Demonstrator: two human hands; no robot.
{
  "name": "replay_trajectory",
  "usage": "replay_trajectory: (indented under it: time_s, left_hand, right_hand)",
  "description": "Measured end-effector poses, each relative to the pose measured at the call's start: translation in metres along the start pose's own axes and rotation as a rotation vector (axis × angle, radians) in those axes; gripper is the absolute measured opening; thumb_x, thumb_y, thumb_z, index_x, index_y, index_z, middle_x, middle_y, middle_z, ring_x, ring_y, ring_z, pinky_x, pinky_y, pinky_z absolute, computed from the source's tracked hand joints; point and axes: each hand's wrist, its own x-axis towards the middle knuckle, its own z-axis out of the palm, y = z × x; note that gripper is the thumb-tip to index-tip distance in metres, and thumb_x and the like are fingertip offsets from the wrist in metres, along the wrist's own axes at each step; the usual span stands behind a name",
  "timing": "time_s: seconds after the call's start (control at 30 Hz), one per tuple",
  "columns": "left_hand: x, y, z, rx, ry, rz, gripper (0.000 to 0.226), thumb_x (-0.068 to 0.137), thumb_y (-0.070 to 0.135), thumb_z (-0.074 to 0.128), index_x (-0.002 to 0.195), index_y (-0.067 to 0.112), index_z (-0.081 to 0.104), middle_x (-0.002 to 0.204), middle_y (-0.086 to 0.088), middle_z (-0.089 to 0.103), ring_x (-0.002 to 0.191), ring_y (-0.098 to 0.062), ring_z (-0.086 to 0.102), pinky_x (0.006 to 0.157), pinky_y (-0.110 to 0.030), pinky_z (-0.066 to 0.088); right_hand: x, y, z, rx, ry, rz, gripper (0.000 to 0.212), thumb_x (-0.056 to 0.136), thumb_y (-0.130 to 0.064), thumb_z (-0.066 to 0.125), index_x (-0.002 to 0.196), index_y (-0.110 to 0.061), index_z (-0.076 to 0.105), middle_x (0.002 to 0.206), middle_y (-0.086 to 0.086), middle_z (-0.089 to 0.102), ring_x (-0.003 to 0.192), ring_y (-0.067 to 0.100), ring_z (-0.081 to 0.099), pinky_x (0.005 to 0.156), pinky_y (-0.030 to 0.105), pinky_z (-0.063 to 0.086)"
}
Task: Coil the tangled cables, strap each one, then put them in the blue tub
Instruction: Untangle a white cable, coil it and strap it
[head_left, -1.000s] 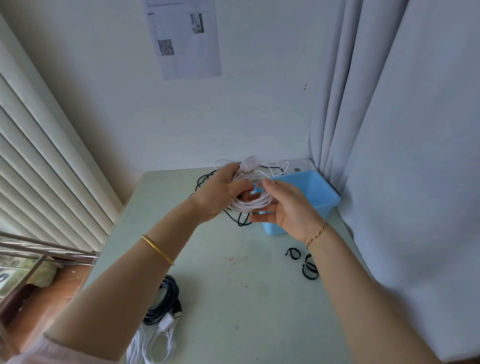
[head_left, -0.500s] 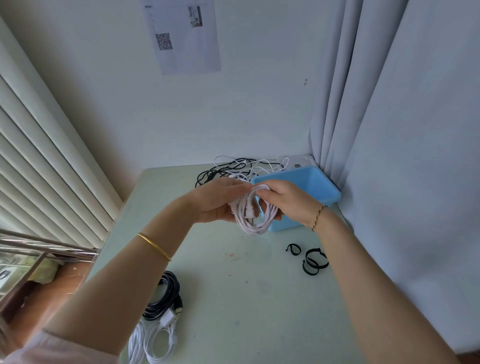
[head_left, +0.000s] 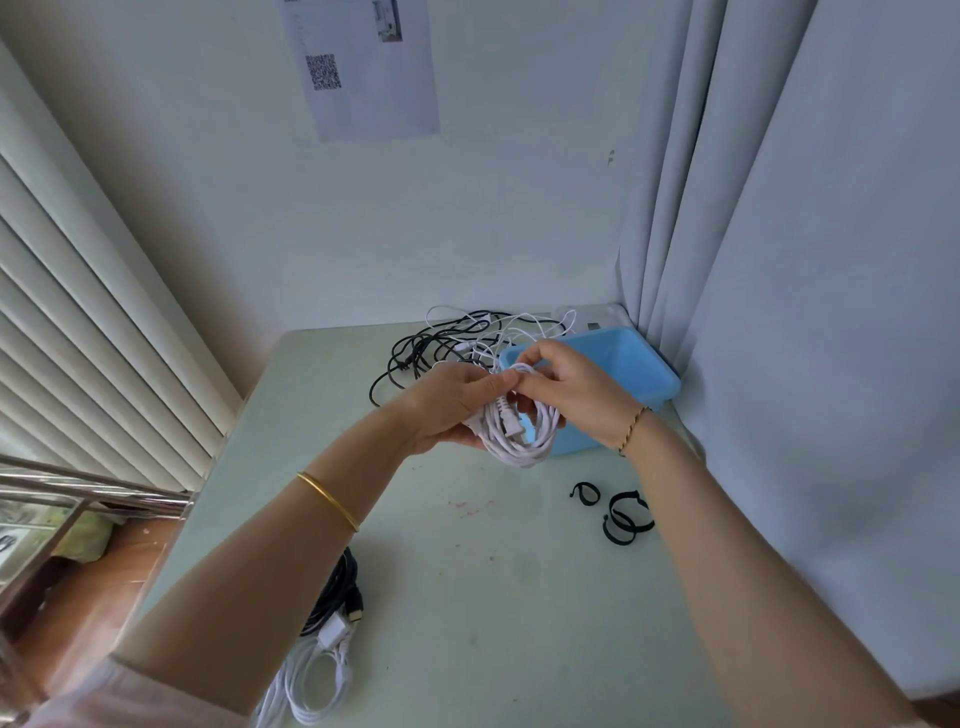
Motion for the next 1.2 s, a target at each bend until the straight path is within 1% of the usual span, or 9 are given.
replay_trajectory:
  time_s: [0.1, 0.23, 0.3, 0.37, 0.5, 0.6, 0.73, 0.97, 1.2]
  left_hand:
    - [0.004, -0.001, 0.002, -0.036, 0.13, 0.04, 0.042, 0.092, 0.037, 0.058, 0.105, -0.002, 0.065, 0.096, -0.016, 0.069, 0.081, -0.022, 0.068, 0.072, -0.035, 0.06]
    - [0.01, -0.001, 0.002, -0.23, 0.359, 0.091, 0.043, 0.092, 0.033, 0.06, 0.103, -0.009, 0.063, 0.09, -0.018, 0.067, 0.07, -0.02, 0.067, 0.061, -0.029, 0.058]
    - [0.013, -0.002, 0.002, -0.279, 0.416, 0.108, 0.045, 0.093, 0.034, 0.059, 0.103, -0.01, 0.062, 0.09, -0.019, 0.067, 0.073, -0.023, 0.068, 0.066, -0.031, 0.059]
    - [0.014, -0.004, 0.005, -0.315, 0.43, 0.119, 0.046, 0.093, 0.035, 0.059, 0.104, -0.01, 0.061, 0.092, -0.019, 0.067, 0.077, -0.023, 0.068, 0.07, -0.034, 0.059]
    - [0.01, -0.003, 0.006, -0.32, 0.396, 0.158, 0.035, 0.097, 0.029, 0.053, 0.103, -0.004, 0.06, 0.082, -0.011, 0.063, 0.055, -0.008, 0.063, 0.049, -0.017, 0.048]
    - [0.007, -0.003, 0.003, -0.353, 0.369, 0.17, 0.032, 0.098, 0.028, 0.051, 0.103, -0.002, 0.06, 0.081, -0.009, 0.064, 0.057, -0.008, 0.064, 0.053, -0.018, 0.05]
    - [0.005, 0.0, 0.007, -0.381, 0.365, 0.211, 0.028, 0.1, 0.024, 0.047, 0.097, -0.002, 0.057, 0.071, -0.007, 0.054, 0.048, -0.006, 0.056, 0.046, -0.016, 0.045]
    - [0.002, -0.001, 0.007, -0.419, 0.139, 0.316, 0.011, 0.094, 0.015, 0.055, 0.096, 0.007, 0.062, 0.086, -0.006, 0.067, 0.077, -0.016, 0.066, 0.071, -0.026, 0.055]
    - [0.007, -0.003, 0.011, -0.531, 0.102, 0.406, 0.026, 0.1, 0.015, 0.04, 0.107, 0.001, 0.06, 0.099, -0.013, 0.067, 0.089, -0.022, 0.066, 0.08, -0.03, 0.054]
  right_hand:
    - [-0.002, 0.005, 0.003, 0.307, 0.079, 0.087, 0.011, 0.092, -0.026, 0.058, 0.096, -0.016, 0.058, 0.085, 0.004, 0.064, 0.079, 0.02, 0.06, 0.067, 0.033, 0.048]
    - [-0.015, 0.006, 0.016, 0.441, -0.066, 0.225, 0.033, 0.086, -0.044, 0.055, 0.093, -0.013, 0.062, 0.081, 0.005, 0.066, 0.069, 0.018, 0.061, 0.052, 0.024, 0.046]
    - [-0.015, 0.008, 0.029, 0.596, -0.031, 0.186, 0.031, 0.093, -0.035, 0.052, 0.103, -0.006, 0.057, 0.082, 0.009, 0.063, 0.063, 0.017, 0.061, 0.047, 0.023, 0.046]
    - [-0.012, 0.01, 0.039, 0.757, 0.103, 0.112, 0.023, 0.097, -0.022, 0.047, 0.105, -0.001, 0.052, 0.077, 0.011, 0.059, 0.057, 0.014, 0.059, 0.045, 0.022, 0.046]
    - [-0.006, 0.01, 0.044, 0.855, 0.217, 0.054, 0.014, 0.098, -0.014, 0.045, 0.092, -0.004, 0.051, 0.069, 0.011, 0.051, 0.052, 0.014, 0.052, 0.045, 0.023, 0.043]
    - [-0.007, 0.009, 0.038, 0.824, 0.196, 0.021, 0.013, 0.096, -0.014, 0.048, 0.089, -0.004, 0.054, 0.064, 0.01, 0.052, 0.049, 0.014, 0.051, 0.044, 0.022, 0.043]
    - [-0.009, 0.007, 0.036, 0.839, 0.176, -0.009, 0.013, 0.095, -0.014, 0.049, 0.091, -0.003, 0.056, 0.064, 0.009, 0.055, 0.051, 0.015, 0.054, 0.045, 0.023, 0.047]
    - [-0.012, 0.004, 0.025, 0.732, 0.197, -0.048, 0.013, 0.095, -0.011, 0.049, 0.097, 0.0, 0.056, 0.071, 0.012, 0.056, 0.053, 0.015, 0.057, 0.048, 0.025, 0.051]
    - [-0.01, -0.002, 0.029, 0.846, 0.25, -0.028, 0.021, 0.098, -0.018, 0.043, 0.092, -0.002, 0.056, 0.068, 0.013, 0.057, 0.049, 0.017, 0.058, 0.045, 0.026, 0.05]
